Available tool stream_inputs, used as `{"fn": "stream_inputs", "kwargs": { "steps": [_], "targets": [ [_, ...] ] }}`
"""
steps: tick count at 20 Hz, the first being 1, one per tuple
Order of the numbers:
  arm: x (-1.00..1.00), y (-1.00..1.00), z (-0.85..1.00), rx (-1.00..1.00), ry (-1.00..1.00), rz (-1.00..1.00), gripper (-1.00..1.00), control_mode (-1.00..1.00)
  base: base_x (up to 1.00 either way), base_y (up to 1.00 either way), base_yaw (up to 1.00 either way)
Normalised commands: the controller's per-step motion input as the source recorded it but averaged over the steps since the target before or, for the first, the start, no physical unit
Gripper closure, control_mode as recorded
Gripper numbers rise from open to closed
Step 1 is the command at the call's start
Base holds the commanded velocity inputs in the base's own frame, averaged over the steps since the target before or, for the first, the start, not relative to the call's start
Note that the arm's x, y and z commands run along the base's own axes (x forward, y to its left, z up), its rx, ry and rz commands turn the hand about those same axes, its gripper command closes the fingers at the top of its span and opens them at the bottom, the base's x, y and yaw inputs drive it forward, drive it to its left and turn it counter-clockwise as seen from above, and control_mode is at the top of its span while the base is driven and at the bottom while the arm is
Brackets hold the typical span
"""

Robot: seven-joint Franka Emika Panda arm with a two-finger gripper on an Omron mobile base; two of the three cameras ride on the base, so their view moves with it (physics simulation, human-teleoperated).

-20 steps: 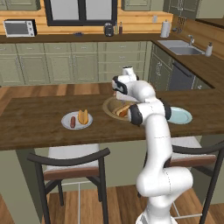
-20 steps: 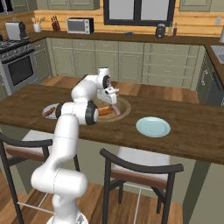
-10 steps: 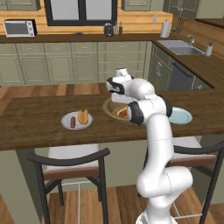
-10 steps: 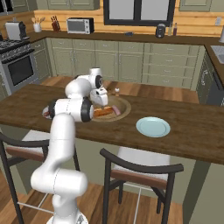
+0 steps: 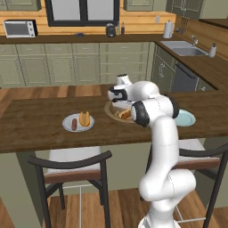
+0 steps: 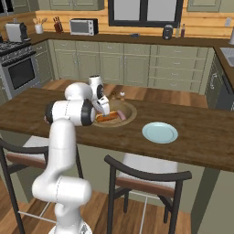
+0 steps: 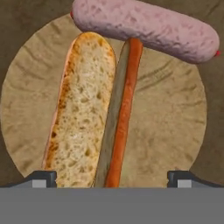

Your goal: Place one bun and one sausage from the bowl on each plate.

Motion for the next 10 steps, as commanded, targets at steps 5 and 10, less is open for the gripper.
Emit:
{"fn": "stream_inputs", "kwargs": {
  "steps": [5, 10],
  "targets": [
    [0.00, 0.00, -0.17, 0.00, -0.05, 0.00, -1.00, -1.00, 0.00, 0.00, 0.00],
    [0.00, 0.00, -0.24, 0.00, -0.07, 0.00, -1.00, -1.00, 0.00, 0.00, 0.00]
  ]
}}
